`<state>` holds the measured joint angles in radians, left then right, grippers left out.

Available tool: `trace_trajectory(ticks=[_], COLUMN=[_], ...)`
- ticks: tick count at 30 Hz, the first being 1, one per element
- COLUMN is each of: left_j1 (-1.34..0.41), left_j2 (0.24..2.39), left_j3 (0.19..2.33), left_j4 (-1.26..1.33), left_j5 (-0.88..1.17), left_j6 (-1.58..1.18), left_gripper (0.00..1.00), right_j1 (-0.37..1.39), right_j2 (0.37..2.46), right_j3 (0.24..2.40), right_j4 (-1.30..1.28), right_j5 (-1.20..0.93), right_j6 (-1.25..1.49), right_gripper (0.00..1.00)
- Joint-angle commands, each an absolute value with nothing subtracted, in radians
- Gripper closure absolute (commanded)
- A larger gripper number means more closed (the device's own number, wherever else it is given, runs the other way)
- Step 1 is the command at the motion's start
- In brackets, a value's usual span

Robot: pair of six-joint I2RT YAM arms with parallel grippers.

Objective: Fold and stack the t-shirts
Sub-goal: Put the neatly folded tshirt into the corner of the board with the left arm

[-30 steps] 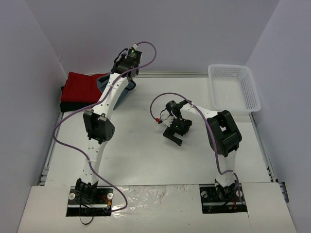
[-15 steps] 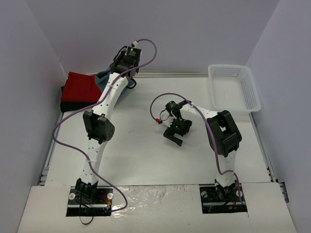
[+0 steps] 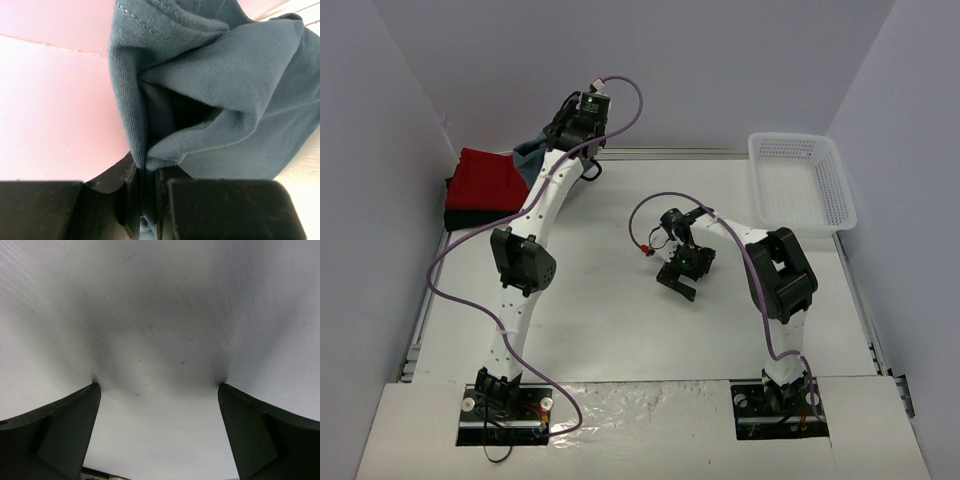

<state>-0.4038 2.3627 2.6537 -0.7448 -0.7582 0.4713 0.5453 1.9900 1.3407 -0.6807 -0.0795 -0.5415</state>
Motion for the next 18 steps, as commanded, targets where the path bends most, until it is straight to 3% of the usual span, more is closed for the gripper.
trace_trajectory(ticks=[1,18], left_j1=[-0.388,-0.266], left_j2=[2.330,2.296], left_j3=[2.704,2.608], left_j4=[-0.689,-0.595], left_j5=[-0.813,-0.785], left_j6=[0.499,0.512], left_gripper=[0.98,0.98], right_j1=[0.551,0.511], right_j2=[2.045,2.085], right_j3=[1.293,1.267], right_j4=[-0.678,-0.666], right_j5=[-0.003,0.061], right_j6=[-0.535,-0.531], right_gripper=[0.00,0.00])
